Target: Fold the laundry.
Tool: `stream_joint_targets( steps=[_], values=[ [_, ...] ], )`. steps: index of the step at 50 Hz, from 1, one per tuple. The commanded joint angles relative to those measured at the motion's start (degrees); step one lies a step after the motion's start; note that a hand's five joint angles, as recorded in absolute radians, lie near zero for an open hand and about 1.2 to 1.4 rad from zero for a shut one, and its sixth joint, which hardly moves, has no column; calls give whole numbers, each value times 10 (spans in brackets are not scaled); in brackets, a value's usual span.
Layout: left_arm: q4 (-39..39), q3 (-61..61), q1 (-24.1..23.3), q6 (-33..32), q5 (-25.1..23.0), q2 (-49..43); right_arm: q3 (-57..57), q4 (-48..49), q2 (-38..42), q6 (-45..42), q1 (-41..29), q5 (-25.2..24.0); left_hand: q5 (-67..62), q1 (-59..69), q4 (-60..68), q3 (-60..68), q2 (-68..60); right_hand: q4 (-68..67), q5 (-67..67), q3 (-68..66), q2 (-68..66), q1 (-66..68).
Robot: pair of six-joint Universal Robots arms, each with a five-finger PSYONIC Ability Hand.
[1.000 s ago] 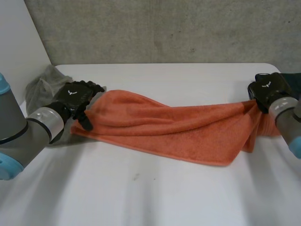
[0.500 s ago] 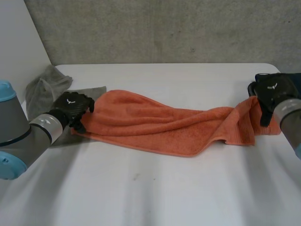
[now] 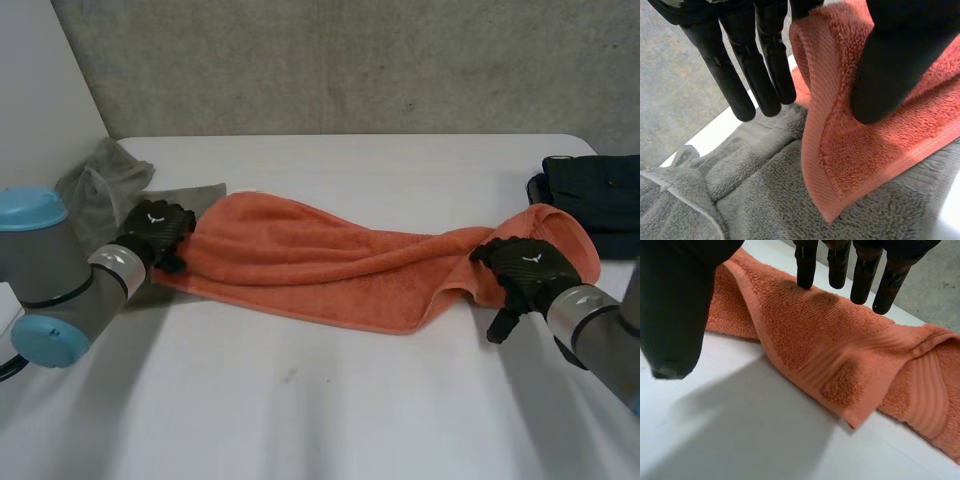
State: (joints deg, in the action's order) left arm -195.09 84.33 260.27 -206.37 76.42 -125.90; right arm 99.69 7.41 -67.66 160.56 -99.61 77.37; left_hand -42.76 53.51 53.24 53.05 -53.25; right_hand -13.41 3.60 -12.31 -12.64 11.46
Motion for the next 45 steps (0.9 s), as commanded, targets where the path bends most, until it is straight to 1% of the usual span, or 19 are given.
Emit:
stream_joint_targets(
  steps=[1,5,10,13,14,15,16,21,24,26,29,30,33,34,39,40,43,44,45],
  values=[
    [7,1,-5,5,11,6,-35,60,60,19,-30,28,-256,248,251,253,-251,-27,25,-38,-35,47],
    [14,7,-6,10,16,21,-56,81,89,19,-47,52,-272,265,268,270,-268,-76,74,-87,-84,95],
    [72,20,-12,38,30,75,-85,96,126,19,-59,82,-272,265,268,270,-268,-197,195,-208,-205,216],
    [99,22,-13,54,32,98,-102,104,140,19,-60,109,-272,265,268,270,-268,-346,344,-357,-354,366],
    [116,24,-14,64,32,116,-106,106,142,19,-60,117,-272,265,268,270,-268,-425,423,-436,-433,445],
    [123,25,-14,68,32,124,-111,109,141,19,-59,131,-272,265,268,270,-268,-586,584,-597,-593,605],
    [131,27,-14,70,33,133,-113,110,139,19,-59,139,-272,265,268,270,-268,-657,655,-668,-665,677],
    [172,42,-11,77,34,204,-111,100,98,-3,-52,154,-272,265,268,270,-268,-666,664,-677,-674,685],
    [191,50,-7,77,34,241,-98,72,17,-53,-51,143,-272,265,268,270,-268,-666,664,-677,-674,685],
    [213,56,-6,77,34,273,-91,26,-40,-111,-39,119,-272,265,268,270,-268,-666,664,-677,-674,685],
    [247,66,-1,83,30,313,-91,-29,-86,-173,-16,88,-272,265,268,270,-268,-666,664,-677,-674,685],
    [254,69,0,84,29,319,-92,-68,-110,-212,-3,68,-272,265,268,270,-268,-666,664,-677,-674,685],
    [280,81,1,95,27,334,-98,-126,-135,-264,6,49,-272,265,268,270,-268,-666,664,-677,-674,685],
    [284,84,1,98,27,334,-106,-162,-143,-292,6,47,-272,265,268,270,-268,-666,664,-677,-674,685],
    [283,116,2,121,25,324,-112,-216,-142,-300,10,36,-272,265,268,270,-268,-666,664,-677,-674,685],
    [272,123,1,127,26,301,-111,-216,-136,-299,9,35,-272,265,268,270,-268,-666,664,-677,-674,685],
    [240,123,-7,130,32,235,-114,-211,-79,-299,6,36,-272,265,268,270,-268,-666,664,-677,-674,685],
    [218,117,-13,131,34,196,-117,-209,-64,-300,5,38,-272,265,268,270,-268,-666,664,-677,-674,685],
    [207,112,-17,132,35,178,-132,-208,-29,-300,4,43,-272,265,268,270,-268,-666,664,-677,-674,685]
  ],
)
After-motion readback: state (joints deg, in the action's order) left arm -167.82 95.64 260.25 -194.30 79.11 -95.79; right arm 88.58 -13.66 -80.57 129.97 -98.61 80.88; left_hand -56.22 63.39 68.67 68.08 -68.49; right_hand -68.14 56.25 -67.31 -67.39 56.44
